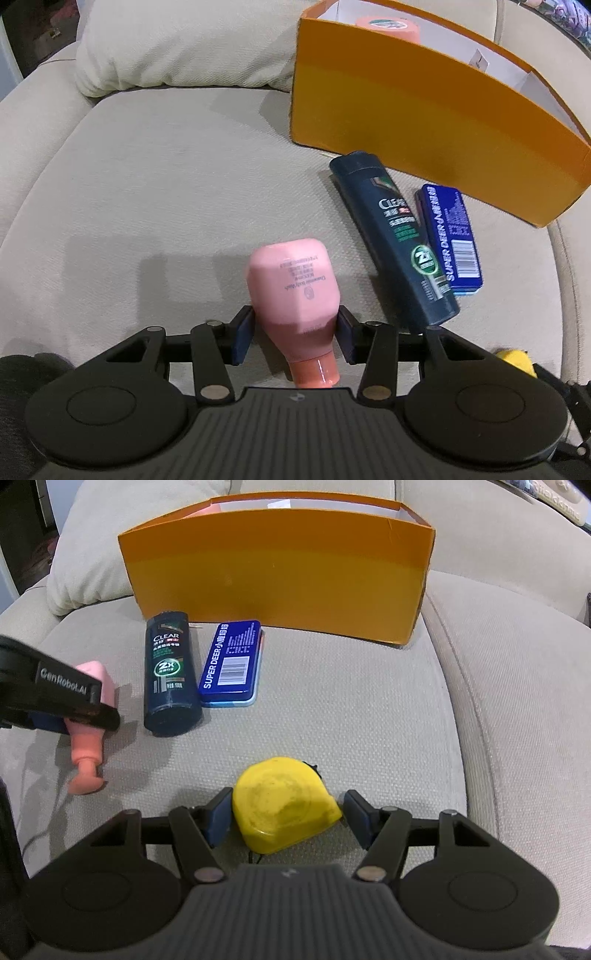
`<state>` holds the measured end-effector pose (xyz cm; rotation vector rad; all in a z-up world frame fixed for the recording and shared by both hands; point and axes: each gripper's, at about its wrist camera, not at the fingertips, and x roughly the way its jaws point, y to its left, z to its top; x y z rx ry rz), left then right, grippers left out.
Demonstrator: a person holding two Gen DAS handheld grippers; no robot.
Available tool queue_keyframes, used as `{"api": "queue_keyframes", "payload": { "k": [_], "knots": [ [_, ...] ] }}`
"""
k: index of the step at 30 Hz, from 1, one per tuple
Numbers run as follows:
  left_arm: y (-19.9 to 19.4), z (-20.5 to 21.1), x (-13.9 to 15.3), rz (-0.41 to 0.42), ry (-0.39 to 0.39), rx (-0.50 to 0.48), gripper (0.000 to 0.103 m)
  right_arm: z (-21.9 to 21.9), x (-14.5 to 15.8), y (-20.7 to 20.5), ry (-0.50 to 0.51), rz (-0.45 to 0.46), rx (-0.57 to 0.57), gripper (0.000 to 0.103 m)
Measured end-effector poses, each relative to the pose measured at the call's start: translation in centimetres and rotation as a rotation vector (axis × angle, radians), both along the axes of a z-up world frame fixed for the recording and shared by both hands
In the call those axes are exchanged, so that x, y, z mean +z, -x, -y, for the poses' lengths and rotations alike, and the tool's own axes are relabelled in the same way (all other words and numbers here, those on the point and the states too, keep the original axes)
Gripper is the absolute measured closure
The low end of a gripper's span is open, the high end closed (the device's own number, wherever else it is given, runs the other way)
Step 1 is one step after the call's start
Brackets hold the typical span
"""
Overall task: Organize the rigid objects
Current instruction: 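Lift the pink lotion bottle with the left tool and the tape measure with the right tool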
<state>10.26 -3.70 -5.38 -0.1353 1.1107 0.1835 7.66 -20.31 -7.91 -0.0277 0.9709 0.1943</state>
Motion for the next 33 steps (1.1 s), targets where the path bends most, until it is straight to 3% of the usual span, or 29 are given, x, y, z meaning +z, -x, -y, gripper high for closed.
{"api": "queue_keyframes", "payload": {
  "k": [16, 25, 33],
  "knots": [
    [0.94, 0.36, -0.58, 0.014, -0.069, -0.073, 0.051, -0.33, 0.07, -0.07, 0.011, -0.003, -0.011, 0.037],
    [0.68, 0.14, -0.86, 0.004, -0.064, -0.069, 0.052, -0.38, 0.00, -0.13, 0.013, -0.004, -0.011, 0.036],
    [0.79, 0.23, -1.00, 0.010, -0.072, -0.057, 0.046, -0.16, -0.03, -0.25, 0.005, -0.005, -0.016, 0.036]
  ]
}}
